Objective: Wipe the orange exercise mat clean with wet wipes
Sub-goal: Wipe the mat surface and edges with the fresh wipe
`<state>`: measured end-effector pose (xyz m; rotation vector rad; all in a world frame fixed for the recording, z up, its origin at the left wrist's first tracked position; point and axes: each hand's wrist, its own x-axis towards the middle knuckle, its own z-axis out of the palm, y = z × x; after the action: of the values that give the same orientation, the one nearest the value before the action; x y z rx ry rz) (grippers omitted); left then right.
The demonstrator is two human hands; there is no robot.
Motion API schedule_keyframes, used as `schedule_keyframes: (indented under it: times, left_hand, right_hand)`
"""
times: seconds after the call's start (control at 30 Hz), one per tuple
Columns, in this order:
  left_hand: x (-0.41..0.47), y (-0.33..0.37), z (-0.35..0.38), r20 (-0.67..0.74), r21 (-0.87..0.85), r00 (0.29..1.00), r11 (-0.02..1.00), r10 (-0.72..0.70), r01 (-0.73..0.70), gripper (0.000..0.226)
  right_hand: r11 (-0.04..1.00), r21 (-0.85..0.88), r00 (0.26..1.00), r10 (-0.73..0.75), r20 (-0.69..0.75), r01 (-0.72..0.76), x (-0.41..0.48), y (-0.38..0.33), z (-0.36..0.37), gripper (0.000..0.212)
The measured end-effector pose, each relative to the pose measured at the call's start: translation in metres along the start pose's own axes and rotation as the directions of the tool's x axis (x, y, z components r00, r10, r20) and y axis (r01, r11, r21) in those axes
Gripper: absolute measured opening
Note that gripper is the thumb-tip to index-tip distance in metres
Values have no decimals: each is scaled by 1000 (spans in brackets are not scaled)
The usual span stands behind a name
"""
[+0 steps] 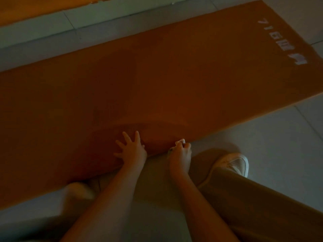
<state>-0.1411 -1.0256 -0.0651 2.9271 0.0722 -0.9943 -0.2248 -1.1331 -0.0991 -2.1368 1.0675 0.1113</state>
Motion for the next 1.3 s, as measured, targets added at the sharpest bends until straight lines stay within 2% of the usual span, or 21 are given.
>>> schedule_keyframes:
  times: [0.03, 0.07, 0.13, 0.2, 0.3, 0.37, 0.4, 0.47, 0.57, 0.63, 0.7, 0.77, 0.87, 1.0, 1.07, 1.17, 1.23, 1.3]
  left_hand:
    - [1, -1, 1, -4, 5, 1000, 1000, 2, -2, 62]
    - [1, -2, 1, -8, 15, 1000, 1000, 9, -9, 61]
    - [2, -5, 2, -24, 39, 999, 999, 31, -30, 61]
    - [4, -11, 2, -54, 80, 996, 994, 77, -72, 63]
    - [4, -23, -3, -79, 126, 982, 979, 170, -160, 67]
    - [2, -34, -8, -69, 90, 971, 970, 231, -224, 67]
    - [1, -41, -11, -69, 40, 962, 964, 266, -264, 65]
    - [3, -65, -15, -101, -95, 951, 949, 293, -302, 59]
    - [9, -125, -18, -181, -91, 968, 977, 176, -194, 54]
    - [11, -172, -15, -194, -87, 979, 993, 67, -85, 55]
    - [6, -209, -12, -150, -64, 985, 994, 82, -92, 58]
    - [1, -225, -8, -102, -18, 982, 987, 159, -161, 62]
    - [-3, -230, -10, -84, -62, 978, 978, 193, -198, 62]
    - [-7, -271, -14, -110, -135, 994, 990, 29, -44, 59]
    - [-9, -300, -13, -22, -160, 1000, 987, 18, -21, 60]
    - [-11, -324, -15, 61, -145, 993, 985, 104, -94, 62]
    - [-10, -322, -19, 89, -170, 987, 979, 131, -115, 60]
    - [-11, -322, -23, 109, -192, 984, 974, 142, -120, 59]
  right_hand:
    - [999, 9, 999, 35, -38, -34, 2, -2, 0, 34]
    - [992, 100, 993, 88, -75, -80, 3, -3, 0, 34]
    - [981, 172, 990, 110, -89, -93, 6, 1, 2, 34]
    - [999, 40, 999, 3, -53, -1, 2, 1, 4, 32]
    - [990, 115, 990, -60, -128, 75, -8, -2, 6, 27]
    - [978, 206, 973, 22, -230, 26, -8, -10, 10, 21]
    - [980, 198, 948, 74, -309, -12, -9, -16, 12, 18]
    - [971, 222, 922, 162, -351, -86, -15, -24, 19, 16]
    - [947, 310, 937, 180, -298, -83, -40, -35, 39, 21]
    - [950, 313, 954, 88, -286, 6, -60, -43, 64, 25]
    - [975, 190, 959, -56, -279, 112, -83, -51, 88, 25]
    - [978, 153, 958, -98, -270, 143, -94, -56, 101, 24]
    - [984, 139, 954, -65, -292, 110, -96, -60, 101, 26]
    - [966, 258, 954, 57, -296, 22, -102, -73, 105, 24]
    - [955, 296, 977, 80, -196, -19, -117, -86, 117, 21]
    - [938, 342, 998, 55, -19, -45, -157, -117, 149, 26]
    - [918, 393, 998, 34, 50, -51, -179, -129, 166, 32]
    - [916, 393, 995, 47, 92, -79, -193, -137, 167, 25]
